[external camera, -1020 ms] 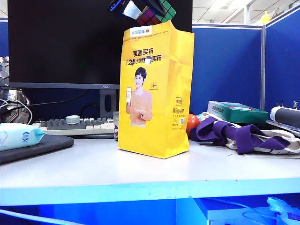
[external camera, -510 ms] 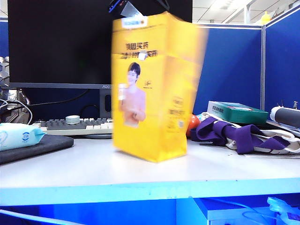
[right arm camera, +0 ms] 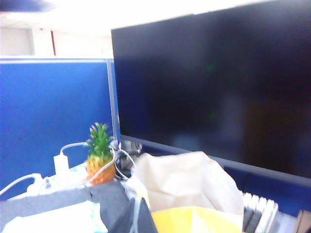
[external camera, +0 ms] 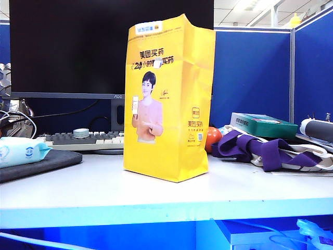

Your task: Pick up the Rubik's Cube and throw it into the yellow paper bag.

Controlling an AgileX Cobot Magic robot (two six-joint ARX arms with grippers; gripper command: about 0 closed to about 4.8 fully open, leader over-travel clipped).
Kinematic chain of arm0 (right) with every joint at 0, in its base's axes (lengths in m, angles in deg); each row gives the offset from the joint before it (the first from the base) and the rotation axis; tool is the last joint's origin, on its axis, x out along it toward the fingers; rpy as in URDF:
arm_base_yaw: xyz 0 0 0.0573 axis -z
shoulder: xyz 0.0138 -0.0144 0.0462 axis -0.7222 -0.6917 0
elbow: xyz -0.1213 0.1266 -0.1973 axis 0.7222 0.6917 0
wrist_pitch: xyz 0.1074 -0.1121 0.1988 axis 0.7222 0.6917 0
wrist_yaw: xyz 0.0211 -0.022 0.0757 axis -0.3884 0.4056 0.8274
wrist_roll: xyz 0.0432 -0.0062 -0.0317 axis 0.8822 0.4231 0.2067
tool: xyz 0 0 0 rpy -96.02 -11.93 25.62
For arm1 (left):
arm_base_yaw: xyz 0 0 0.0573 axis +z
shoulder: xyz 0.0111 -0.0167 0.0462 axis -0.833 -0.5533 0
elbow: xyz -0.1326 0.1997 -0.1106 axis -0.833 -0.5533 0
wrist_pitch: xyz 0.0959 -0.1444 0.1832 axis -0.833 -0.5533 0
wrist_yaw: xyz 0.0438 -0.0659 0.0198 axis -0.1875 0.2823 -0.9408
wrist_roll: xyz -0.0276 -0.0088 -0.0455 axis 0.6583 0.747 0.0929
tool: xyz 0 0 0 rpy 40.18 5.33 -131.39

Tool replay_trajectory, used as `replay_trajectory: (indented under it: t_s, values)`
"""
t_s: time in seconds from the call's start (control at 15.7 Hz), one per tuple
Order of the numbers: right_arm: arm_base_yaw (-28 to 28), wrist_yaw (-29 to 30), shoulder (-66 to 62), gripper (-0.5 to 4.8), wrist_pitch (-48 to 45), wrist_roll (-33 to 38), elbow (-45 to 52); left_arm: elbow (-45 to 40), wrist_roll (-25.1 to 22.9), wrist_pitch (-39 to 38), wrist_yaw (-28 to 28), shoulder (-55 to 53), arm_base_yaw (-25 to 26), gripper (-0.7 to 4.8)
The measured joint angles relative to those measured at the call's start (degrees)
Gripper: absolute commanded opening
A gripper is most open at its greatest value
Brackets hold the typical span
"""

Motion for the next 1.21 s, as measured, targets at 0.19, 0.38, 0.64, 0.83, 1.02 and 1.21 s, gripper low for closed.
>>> replay_trajectory:
  t_s: [0.19, 0.38, 0.64, 0.83, 1.02, 1.21]
  values:
    - [0.0, 0.0, 2.8, -0.01, -1.6, 0.0, 0.0, -18.7, 0.8, 2.3, -8.1, 19.9, 0.0, 4.79]
    - [0.0, 0.2, 6.1, -0.01, -1.6, 0.0, 0.0, -51.9, 2.5, 19.4, -13.1, 43.3, 0.0, 4.79]
    - [-0.2, 3.8, 19.4, -0.01, 11.7, -0.5, 0.0, -73.6, 9.4, 28.9, -14.4, 61.0, 0.0, 4.57]
    - [-0.2, 1.7, 26.9, -0.01, 20.7, -2.7, -0.1, -75.3, 9.5, 28.3, -19.7, 61.2, 0.0, 1.99]
    - [-0.2, 1.7, 31.9, -0.01, 32.6, -2.9, 0.0, -79.2, 9.6, 24.7, -21.1, 59.1, 0.0, 1.78]
    - [-0.1, -2.3, 33.8, -0.01, 36.9, -2.9, 0.0, -81.9, 9.5, 22.9, -21.5, 59.1, 0.0, 1.79]
